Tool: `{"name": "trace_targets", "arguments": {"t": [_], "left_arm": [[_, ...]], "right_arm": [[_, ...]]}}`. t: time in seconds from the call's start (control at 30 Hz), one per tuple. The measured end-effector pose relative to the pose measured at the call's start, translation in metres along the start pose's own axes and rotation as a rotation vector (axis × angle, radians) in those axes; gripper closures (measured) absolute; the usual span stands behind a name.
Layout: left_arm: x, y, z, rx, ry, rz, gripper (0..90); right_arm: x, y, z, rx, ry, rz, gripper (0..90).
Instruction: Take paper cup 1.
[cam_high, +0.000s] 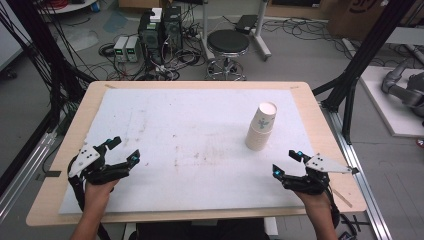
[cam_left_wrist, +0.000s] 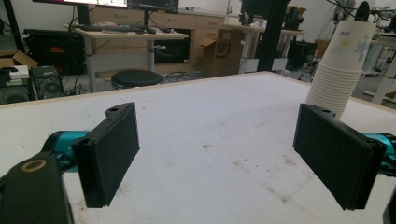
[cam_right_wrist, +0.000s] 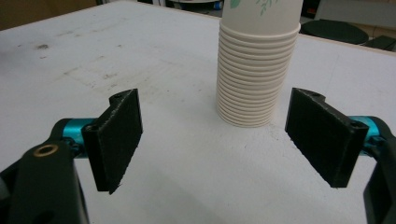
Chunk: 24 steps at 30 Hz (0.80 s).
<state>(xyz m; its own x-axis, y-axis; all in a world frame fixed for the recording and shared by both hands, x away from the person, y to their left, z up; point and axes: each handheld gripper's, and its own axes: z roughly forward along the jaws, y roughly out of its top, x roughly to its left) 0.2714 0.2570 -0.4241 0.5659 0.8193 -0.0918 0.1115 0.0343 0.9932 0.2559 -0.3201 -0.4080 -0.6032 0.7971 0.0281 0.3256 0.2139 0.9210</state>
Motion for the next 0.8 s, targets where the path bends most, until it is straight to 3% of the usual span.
{"name": "trace_targets", "arguments": {"t": [0.43, 0.8], "left_arm": [[0.0009, -0.0010, 0.0046, 0.006, 0.017, -0.017, 14.2], [-0.0011, -0.0011, 0.0034, 0.017, 0.007, -0.022, 14.1]], "right_arm": [[-0.0023, -0.0024, -0.0030, -0.008, -0.001, 0.014, 19.5], [0.0039, 0.0022, -0.0058, -0.002, 0.007, 0.028, 19.4]]}}
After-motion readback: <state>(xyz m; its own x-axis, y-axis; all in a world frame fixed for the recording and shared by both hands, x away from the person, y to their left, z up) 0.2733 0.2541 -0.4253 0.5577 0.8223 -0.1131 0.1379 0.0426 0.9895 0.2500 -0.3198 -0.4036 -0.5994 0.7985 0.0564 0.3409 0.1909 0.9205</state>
